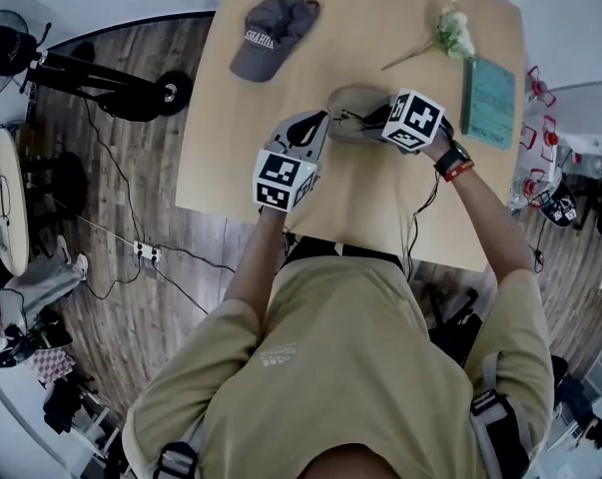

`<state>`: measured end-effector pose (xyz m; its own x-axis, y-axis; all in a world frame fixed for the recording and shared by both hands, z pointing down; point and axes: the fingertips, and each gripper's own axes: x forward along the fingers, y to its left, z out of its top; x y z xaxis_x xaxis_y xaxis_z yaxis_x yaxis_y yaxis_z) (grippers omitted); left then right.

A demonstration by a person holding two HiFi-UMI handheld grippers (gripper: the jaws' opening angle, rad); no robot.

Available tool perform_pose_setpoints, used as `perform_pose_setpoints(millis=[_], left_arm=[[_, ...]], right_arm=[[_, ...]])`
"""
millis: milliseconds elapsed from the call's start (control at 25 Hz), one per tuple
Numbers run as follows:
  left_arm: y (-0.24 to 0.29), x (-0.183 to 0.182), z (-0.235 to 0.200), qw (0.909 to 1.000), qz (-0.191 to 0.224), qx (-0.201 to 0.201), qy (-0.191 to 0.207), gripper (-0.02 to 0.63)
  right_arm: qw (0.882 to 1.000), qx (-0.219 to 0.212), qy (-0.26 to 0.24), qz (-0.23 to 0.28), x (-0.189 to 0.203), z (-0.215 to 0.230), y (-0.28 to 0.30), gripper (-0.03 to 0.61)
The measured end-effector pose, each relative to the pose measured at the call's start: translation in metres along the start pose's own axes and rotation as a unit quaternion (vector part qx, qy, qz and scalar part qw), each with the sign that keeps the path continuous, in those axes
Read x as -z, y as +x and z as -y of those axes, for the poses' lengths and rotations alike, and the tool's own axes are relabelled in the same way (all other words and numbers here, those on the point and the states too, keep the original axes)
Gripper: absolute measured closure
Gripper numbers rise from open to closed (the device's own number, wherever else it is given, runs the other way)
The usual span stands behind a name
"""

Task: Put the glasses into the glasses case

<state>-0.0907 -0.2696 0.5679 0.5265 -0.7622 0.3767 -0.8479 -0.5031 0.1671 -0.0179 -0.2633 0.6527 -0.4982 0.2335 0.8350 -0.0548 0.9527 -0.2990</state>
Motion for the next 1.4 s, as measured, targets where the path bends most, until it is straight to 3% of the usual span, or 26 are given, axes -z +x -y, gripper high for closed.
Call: perform_pose_setpoints(millis=[200, 600, 880, 1400], left_arm=[[0.005, 0.005, -0.008, 1.0, 0.001, -0.003, 0.002, 0.592], [0.008, 0.01, -0.019, 1.0, 0.001, -0.005, 0.001, 0.592], [0.015, 0.015, -0.03, 1.0, 0.002, -0.005, -0.005, 0.592], [0.026, 0.026, -0.034, 0.9998, -0.017, -0.006, -0.011, 0.592]], right_arm=[[0.996, -0.061, -0.03, -0.056, 0.005, 0.004, 0.011, 0.485], [0.975, -0.168, -0.047, -0.139, 0.006, 0.012, 0.035, 0.485], [0.968, -0.195, -0.033, -0.155, 0.013, 0.019, 0.056, 0.482], [0.96, -0.191, -0.021, -0.204, 0.029, 0.033, 0.078, 0.453]])
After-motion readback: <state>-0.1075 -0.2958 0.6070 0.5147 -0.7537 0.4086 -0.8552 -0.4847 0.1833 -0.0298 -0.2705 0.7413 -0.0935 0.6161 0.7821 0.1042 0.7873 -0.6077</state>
